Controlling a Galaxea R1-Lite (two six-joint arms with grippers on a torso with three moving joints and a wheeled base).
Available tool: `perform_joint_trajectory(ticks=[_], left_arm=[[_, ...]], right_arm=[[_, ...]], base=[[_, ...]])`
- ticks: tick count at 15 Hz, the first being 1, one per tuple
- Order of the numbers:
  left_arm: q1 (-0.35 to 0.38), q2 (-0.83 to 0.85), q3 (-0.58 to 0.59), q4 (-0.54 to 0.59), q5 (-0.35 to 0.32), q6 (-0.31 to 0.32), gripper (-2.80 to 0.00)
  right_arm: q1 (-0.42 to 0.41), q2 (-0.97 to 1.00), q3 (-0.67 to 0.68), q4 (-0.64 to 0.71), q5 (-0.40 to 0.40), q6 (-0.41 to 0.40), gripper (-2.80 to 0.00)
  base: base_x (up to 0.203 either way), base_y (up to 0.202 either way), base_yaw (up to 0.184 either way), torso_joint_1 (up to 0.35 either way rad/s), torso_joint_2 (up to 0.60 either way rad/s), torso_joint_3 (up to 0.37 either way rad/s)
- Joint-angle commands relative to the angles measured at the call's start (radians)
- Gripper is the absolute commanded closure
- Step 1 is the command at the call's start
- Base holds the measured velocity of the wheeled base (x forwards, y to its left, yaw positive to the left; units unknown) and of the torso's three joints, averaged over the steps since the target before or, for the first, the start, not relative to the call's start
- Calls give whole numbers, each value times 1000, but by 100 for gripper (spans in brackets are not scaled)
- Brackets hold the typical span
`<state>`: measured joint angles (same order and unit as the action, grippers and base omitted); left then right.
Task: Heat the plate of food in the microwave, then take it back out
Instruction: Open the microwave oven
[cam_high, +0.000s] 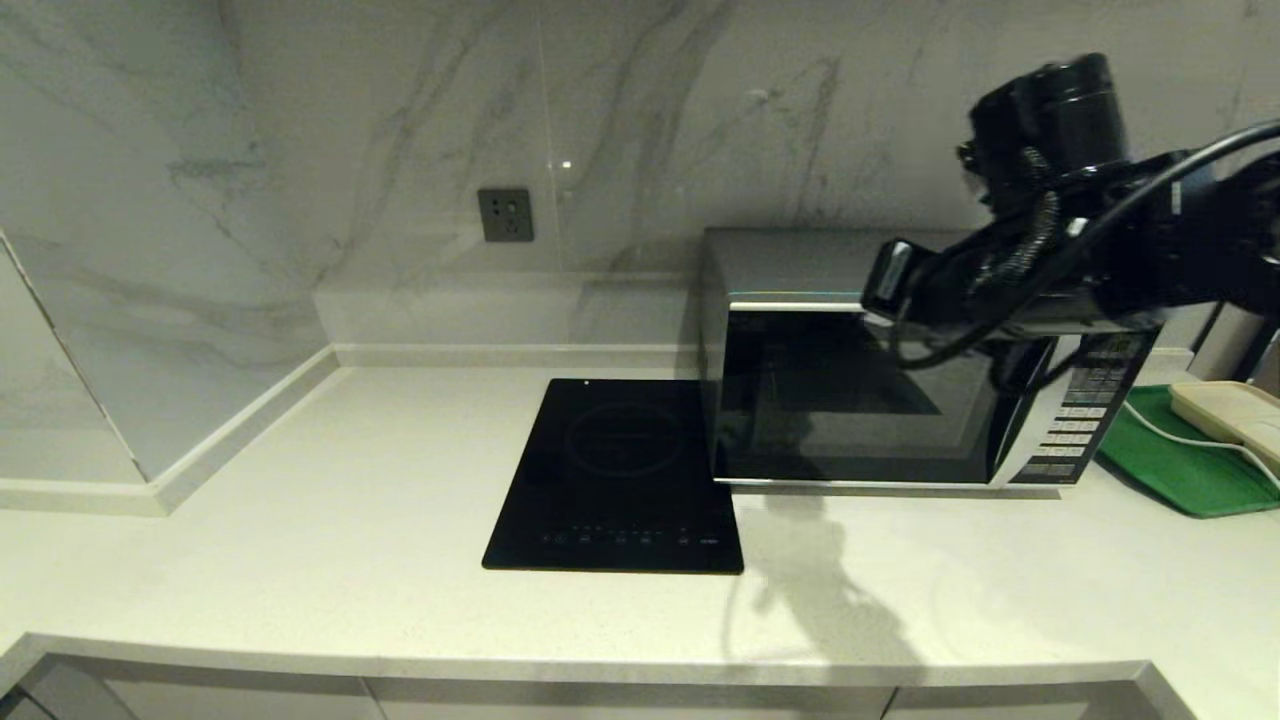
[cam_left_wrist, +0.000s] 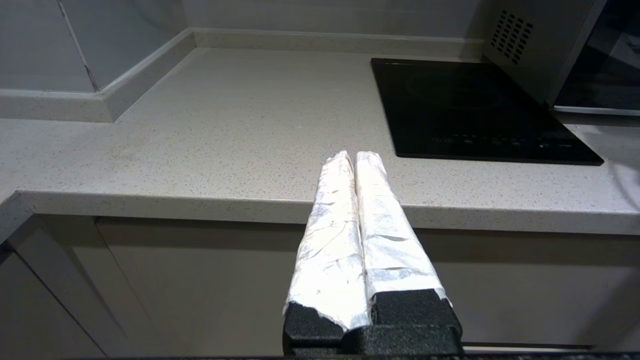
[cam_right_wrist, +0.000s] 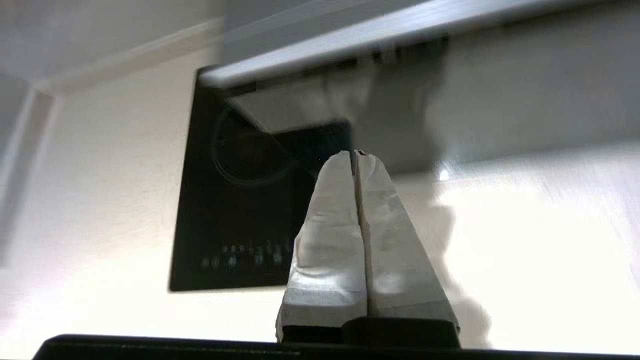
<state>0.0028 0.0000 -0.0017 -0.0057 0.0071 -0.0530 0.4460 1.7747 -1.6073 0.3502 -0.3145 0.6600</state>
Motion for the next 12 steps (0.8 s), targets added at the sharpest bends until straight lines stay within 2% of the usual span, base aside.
perform_joint_trajectory(ticks=[1, 4, 5, 6, 7, 9, 12], left_arm=[[0, 0, 0, 0, 1, -1, 0], [0, 0, 0, 0, 1, -1, 0], [0, 0, 0, 0, 1, -1, 0], [0, 0, 0, 0, 1, -1, 0], [0, 0, 0, 0, 1, -1, 0], [0, 0, 0, 0, 1, -1, 0], [0, 0, 0, 0, 1, -1, 0]], right_arm=[[-213, -169, 149, 6, 126, 120, 0], [-647, -149, 271, 3, 469, 222, 0], [-781, -100, 302, -6, 588, 228, 0], [-882, -25, 326, -22, 679, 215, 0], [-949, 76, 347, -47, 753, 184, 0], [-1029, 251, 387, -125, 858, 108, 0], [-1082, 446, 483, -409, 958, 4, 0]], base=[[0, 0, 0, 0, 0, 0], [0, 0, 0, 0, 0, 0], [0, 0, 0, 0, 0, 0], [0, 0, 0, 0, 0, 0], [0, 0, 0, 0, 0, 0], [0, 0, 0, 0, 0, 0], [0, 0, 0, 0, 0, 0]])
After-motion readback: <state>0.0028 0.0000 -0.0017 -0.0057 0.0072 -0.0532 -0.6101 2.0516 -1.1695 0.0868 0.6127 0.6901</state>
